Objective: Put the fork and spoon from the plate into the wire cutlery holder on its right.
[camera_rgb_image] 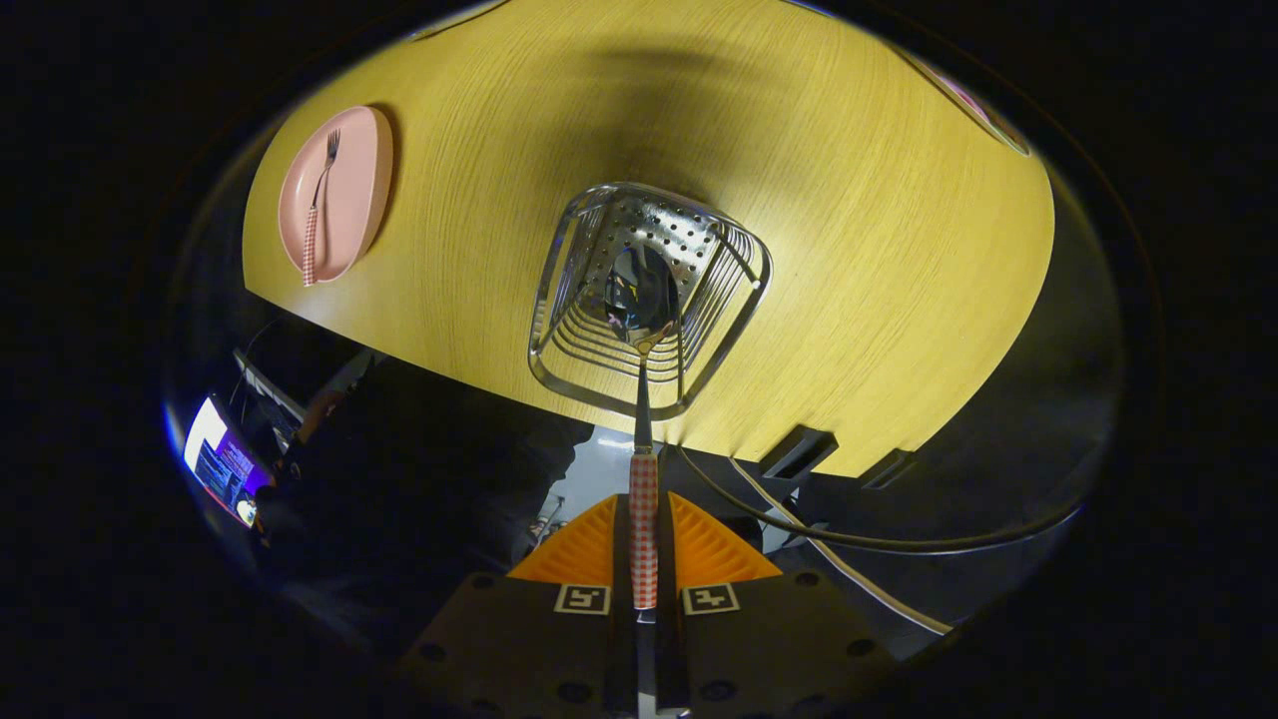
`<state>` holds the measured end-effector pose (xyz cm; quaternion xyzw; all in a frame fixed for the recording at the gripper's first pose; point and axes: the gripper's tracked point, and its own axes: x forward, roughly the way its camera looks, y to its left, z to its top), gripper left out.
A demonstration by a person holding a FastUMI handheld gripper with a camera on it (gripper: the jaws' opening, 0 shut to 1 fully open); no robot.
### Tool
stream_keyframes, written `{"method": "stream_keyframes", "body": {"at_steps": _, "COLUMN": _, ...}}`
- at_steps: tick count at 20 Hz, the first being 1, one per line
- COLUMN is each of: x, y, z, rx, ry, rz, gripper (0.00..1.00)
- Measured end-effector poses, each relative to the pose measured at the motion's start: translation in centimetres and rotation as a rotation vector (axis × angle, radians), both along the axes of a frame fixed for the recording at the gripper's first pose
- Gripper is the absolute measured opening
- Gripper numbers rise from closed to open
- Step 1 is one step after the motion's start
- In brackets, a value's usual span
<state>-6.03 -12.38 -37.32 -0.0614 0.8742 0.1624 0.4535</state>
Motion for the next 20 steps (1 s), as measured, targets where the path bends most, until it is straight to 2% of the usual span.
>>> {"method": "stream_keyframes", "body": {"at_steps": 7, "x": 1.3, "y": 0.9, "z": -1.8, "rx": -0.018, "ry": 0.004, "rz": -0.035, "gripper": 0.15}}
{"method": "stream_keyframes", "body": {"at_steps": 11, "x": 1.7, "y": 0.4, "z": -1.3, "rx": -0.013, "ry": -0.012, "rz": -0.029, "gripper": 0.17}}
{"method": "stream_keyframes", "body": {"at_steps": 15, "x": 3.4, "y": 0.4, "z": -0.1, "rx": 0.042, "ry": -0.124, "rz": -0.044, "gripper": 0.17}}
{"method": "stream_keyframes", "body": {"at_steps": 20, "x": 4.9, "y": 1.4, "z": 3.2, "rx": 0.141, "ry": -0.301, "rz": -0.119, "gripper": 0.16}}
